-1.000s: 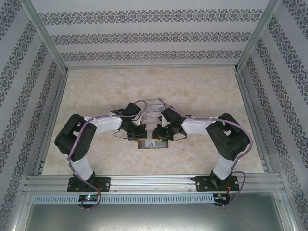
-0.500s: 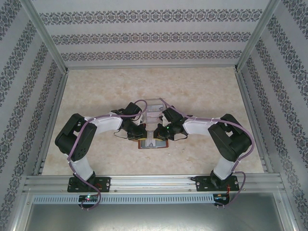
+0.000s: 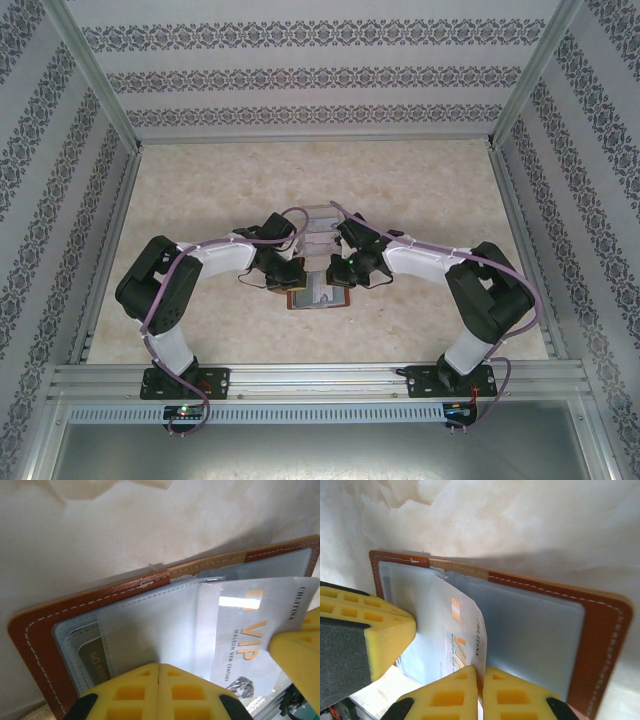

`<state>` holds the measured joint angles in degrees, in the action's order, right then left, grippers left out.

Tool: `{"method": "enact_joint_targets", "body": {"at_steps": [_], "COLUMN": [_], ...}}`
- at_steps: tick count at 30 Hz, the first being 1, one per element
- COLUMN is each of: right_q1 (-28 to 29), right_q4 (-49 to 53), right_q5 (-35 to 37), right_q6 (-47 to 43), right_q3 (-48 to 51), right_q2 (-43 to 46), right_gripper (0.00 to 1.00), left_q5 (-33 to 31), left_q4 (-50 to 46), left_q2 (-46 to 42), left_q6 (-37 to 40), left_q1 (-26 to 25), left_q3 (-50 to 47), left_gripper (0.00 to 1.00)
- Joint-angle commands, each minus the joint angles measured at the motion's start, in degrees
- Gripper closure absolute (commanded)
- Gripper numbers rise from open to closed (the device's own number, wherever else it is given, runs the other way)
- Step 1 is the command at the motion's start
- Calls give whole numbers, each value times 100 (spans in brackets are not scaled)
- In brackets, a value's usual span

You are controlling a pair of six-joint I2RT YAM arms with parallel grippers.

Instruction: Take the credit cards out of the card holder

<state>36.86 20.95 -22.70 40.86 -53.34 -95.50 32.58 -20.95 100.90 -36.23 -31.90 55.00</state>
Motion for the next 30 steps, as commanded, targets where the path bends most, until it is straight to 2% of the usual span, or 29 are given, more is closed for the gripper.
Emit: {"method": "enact_joint_targets", "body": {"at_steps": [1,12,20,30], "right_q1": [-18,86,196,266], "right_q4": [731,889,569,465], "right_q5": [577,623,322,153], "right_q6": [-243,-294,-63,146], "right_q3": [-147,-342,-332,-279], "right_q2": [161,70,34,224], "right_gripper": [92,92,83,81], "left_q5": [-329,-297,-288,-274], "left_q4": [-375,-379,-333,-303], "left_q2": [122,120,113,120], "left_q6": [134,151,125,116], "left_q1": [-55,-59,-57,-56], "left_q3": [13,26,2,-22], "left_gripper": [100,100,100,100]}}
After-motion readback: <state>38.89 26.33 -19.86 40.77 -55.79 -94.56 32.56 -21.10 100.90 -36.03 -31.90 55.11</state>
